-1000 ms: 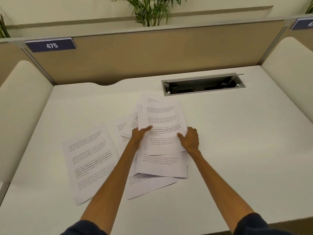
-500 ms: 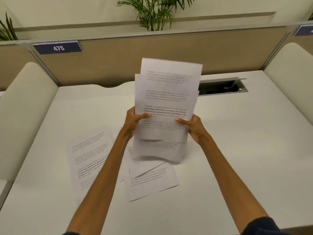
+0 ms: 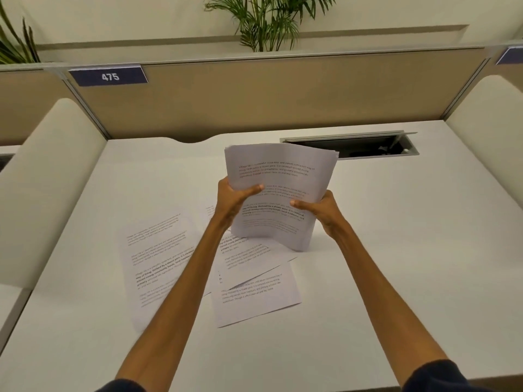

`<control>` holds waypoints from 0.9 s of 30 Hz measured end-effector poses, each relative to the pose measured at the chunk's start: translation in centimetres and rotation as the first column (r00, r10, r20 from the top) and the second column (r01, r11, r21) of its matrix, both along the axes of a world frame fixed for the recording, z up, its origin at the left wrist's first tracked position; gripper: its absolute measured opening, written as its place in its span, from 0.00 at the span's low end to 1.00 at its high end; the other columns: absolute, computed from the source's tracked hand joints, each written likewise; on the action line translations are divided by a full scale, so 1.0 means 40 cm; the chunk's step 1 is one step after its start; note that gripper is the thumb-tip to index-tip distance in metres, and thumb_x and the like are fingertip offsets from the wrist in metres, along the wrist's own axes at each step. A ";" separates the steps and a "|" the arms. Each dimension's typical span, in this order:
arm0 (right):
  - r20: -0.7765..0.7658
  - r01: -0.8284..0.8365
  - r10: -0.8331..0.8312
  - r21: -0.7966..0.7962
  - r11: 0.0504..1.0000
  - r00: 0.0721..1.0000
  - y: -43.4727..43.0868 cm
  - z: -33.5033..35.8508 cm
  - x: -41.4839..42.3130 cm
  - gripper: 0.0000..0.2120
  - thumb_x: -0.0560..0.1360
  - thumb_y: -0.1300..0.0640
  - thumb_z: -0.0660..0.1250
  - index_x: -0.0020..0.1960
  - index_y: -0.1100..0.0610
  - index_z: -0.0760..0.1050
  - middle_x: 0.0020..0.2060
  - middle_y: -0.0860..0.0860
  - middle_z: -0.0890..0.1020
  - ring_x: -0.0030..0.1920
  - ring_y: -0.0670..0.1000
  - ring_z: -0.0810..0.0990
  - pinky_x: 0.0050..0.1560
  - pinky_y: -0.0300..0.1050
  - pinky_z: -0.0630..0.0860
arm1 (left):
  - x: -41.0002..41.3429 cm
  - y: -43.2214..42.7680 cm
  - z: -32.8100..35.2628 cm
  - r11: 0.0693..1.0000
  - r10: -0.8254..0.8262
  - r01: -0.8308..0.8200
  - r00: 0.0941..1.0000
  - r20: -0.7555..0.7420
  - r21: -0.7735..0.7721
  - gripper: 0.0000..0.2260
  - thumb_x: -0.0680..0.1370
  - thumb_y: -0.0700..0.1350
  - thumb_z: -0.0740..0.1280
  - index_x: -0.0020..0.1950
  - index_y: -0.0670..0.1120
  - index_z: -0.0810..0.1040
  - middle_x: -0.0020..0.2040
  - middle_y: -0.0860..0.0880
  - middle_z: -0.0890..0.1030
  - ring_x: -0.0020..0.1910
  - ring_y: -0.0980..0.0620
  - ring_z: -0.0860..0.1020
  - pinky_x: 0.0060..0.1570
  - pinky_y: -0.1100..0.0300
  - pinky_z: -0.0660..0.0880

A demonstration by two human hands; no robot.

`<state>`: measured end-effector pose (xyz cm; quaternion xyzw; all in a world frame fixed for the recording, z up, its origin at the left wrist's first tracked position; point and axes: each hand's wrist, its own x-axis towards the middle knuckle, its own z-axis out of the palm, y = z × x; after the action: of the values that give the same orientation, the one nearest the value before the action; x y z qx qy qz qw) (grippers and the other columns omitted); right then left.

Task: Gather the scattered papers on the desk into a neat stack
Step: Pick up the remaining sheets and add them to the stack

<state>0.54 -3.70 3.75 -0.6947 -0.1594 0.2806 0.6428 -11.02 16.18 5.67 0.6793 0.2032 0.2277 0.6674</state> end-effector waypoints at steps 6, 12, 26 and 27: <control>0.016 0.106 -0.106 0.004 0.994 0.994 0.014 -0.018 -0.029 0.16 0.66 0.57 0.80 0.52 0.51 0.82 0.46 0.47 0.87 0.46 0.52 0.87 0.48 0.54 0.85 | -0.026 -0.008 -0.019 0.998 0.070 -0.070 0.997 0.036 -0.006 0.12 0.70 0.40 0.77 0.52 0.49 0.81 0.44 0.56 0.87 0.40 0.53 0.86 0.38 0.58 0.84; 0.048 0.061 -0.061 0.005 0.998 0.997 0.048 -0.046 -0.051 0.16 0.68 0.58 0.79 0.53 0.50 0.81 0.46 0.45 0.86 0.46 0.49 0.85 0.40 0.42 0.85 | -0.047 0.000 -0.071 0.995 0.099 -0.099 0.995 0.028 0.007 0.15 0.71 0.38 0.77 0.55 0.48 0.81 0.48 0.55 0.85 0.43 0.55 0.85 0.40 0.62 0.83; 0.110 0.124 -0.065 -0.703 0.700 0.992 0.191 -0.142 -0.016 0.36 0.74 0.38 0.68 0.71 0.63 0.67 0.70 0.59 0.72 0.70 0.60 0.70 0.69 0.57 0.68 | -0.235 0.257 -0.113 0.916 0.373 -0.388 0.917 -0.144 -0.102 0.22 0.67 0.31 0.78 0.59 0.39 0.80 0.54 0.43 0.85 0.45 0.54 0.86 0.43 0.57 0.84; 0.140 0.138 -0.046 -0.770 0.623 0.989 0.209 -0.148 -0.030 0.41 0.72 0.35 0.68 0.72 0.63 0.64 0.70 0.60 0.70 0.71 0.60 0.67 0.69 0.59 0.67 | -0.256 0.274 -0.121 0.908 0.383 -0.404 0.908 -0.169 -0.112 0.22 0.67 0.30 0.78 0.59 0.39 0.81 0.54 0.42 0.84 0.43 0.55 0.86 0.40 0.59 0.83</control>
<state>-0.67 4.65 -2.18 -0.9251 -0.0212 0.2512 0.2841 -21.25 27.16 0.82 0.5886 0.3995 0.2934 0.6387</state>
